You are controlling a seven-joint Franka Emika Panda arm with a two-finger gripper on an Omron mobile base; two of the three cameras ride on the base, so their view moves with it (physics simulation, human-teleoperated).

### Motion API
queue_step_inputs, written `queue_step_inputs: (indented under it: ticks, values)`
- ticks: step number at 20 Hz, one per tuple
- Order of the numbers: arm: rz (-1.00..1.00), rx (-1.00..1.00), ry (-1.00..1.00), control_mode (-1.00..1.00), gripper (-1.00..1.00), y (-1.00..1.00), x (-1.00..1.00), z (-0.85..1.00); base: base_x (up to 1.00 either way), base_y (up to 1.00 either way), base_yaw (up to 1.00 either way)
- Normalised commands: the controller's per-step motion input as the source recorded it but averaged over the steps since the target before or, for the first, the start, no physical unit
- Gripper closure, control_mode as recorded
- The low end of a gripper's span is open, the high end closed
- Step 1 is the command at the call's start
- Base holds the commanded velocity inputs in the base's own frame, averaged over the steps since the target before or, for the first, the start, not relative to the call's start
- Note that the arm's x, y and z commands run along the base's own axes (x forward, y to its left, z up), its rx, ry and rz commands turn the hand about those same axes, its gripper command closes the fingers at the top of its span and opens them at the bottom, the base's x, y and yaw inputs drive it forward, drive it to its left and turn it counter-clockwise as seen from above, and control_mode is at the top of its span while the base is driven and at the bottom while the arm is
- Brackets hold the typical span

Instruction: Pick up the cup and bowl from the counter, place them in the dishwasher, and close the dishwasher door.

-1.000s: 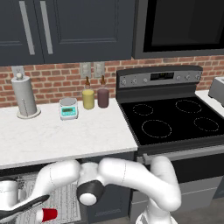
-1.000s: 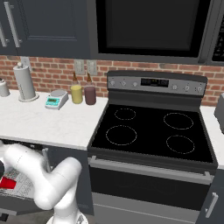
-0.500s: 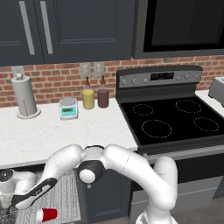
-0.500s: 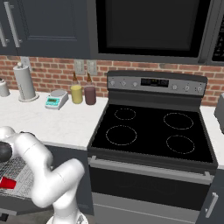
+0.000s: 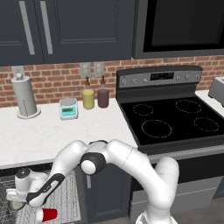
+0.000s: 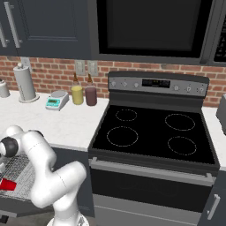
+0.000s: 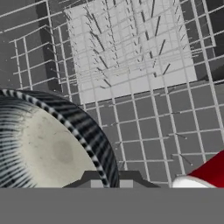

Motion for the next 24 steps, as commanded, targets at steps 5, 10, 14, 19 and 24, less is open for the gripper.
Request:
queue_step_inputs:
  ticks: [5, 10, 14, 19, 24]
  values:
    - [-0.01, -0.1, 0.02, -1.0, 1.0, 0.0, 0.0, -0.1, 0.0, 0.0, 0.0]
    - [0.0, -0.15, 0.0, -1.0, 1.0, 0.0, 0.02, 0.0, 0.0, 0.0, 0.0]
    - [0.0, -0.18, 0.03, -1.0, 1.0, 0.0, 0.15, 0.0, 0.0, 0.0, 0.0]
    - [0.0, -0.13, 0.09, -1.0, 1.0, 0.0, 0.27, -0.03, 0.0, 0.0, 0.0]
    - [0.0, -0.08, 0.03, -1.0, 1.0, 0.0, 0.22, -0.14, 0.0, 0.0, 0.0]
